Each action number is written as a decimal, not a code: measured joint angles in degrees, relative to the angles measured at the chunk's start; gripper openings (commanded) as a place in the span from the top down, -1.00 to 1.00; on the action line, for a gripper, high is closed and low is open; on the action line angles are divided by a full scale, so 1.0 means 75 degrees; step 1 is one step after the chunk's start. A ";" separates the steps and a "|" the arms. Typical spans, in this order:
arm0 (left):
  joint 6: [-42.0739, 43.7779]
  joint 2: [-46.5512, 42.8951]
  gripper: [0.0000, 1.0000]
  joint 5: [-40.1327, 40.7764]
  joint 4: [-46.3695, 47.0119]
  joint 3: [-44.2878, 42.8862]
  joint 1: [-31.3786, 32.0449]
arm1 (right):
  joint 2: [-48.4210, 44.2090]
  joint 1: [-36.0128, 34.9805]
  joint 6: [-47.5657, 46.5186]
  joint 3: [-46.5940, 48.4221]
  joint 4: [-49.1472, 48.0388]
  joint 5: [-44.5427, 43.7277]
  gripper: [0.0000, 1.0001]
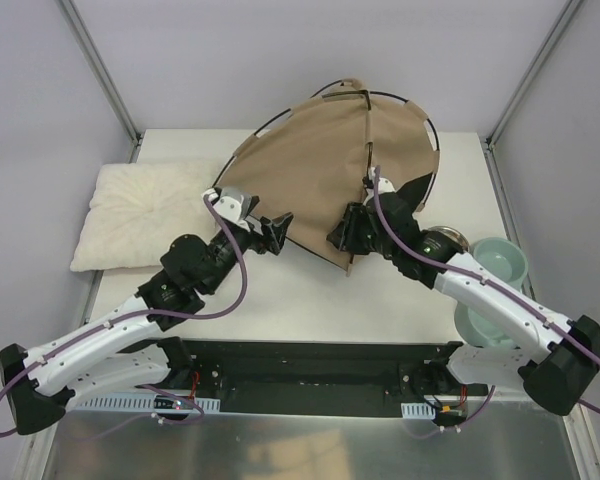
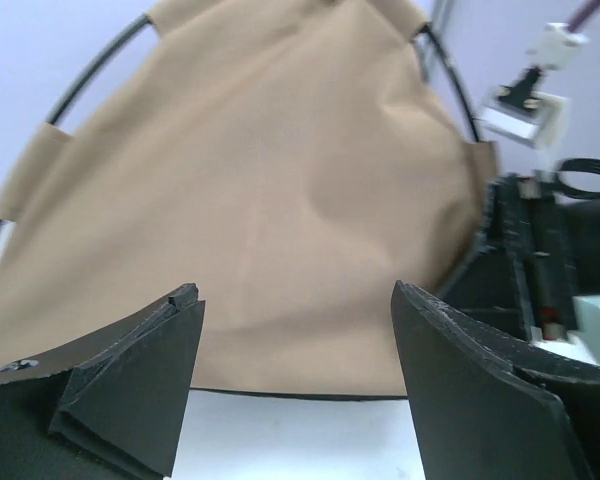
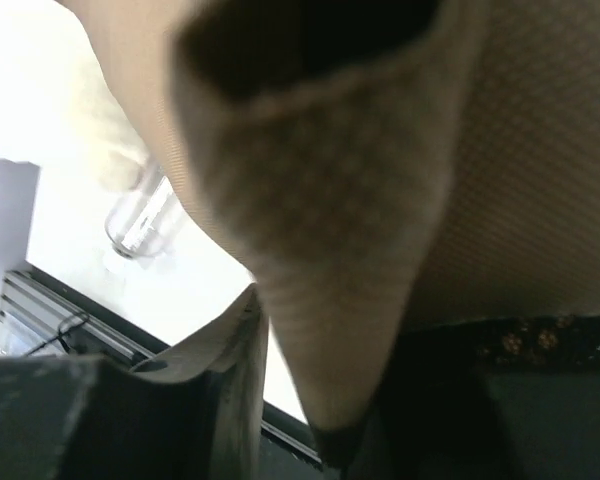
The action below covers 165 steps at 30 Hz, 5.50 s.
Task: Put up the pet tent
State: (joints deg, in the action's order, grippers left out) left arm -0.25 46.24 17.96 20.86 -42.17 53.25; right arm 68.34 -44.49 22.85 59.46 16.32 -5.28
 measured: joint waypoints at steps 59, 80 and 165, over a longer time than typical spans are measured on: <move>-0.1859 0.2833 -0.02 -0.4164 -0.0708 -0.0163 -0.3765 | -0.2512 0.0006 -0.0323 0.2996 0.5925 -0.1207 -0.50; -0.1853 0.2425 -0.09 -0.4339 -0.1125 -0.0230 -0.3765 | 0.1469 0.1300 -0.1664 0.4800 0.3331 -0.1408 1.00; -0.1451 -0.1784 -0.45 -0.0685 -0.5922 -0.2145 -0.3815 | 0.6385 -0.2192 0.1443 0.8752 0.2774 -0.5514 -0.26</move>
State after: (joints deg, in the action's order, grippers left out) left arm -11.14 32.86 12.82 -23.55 -58.26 24.64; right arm 116.22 -60.93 33.67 125.10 37.12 -46.63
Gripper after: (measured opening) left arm 0.721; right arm 0.659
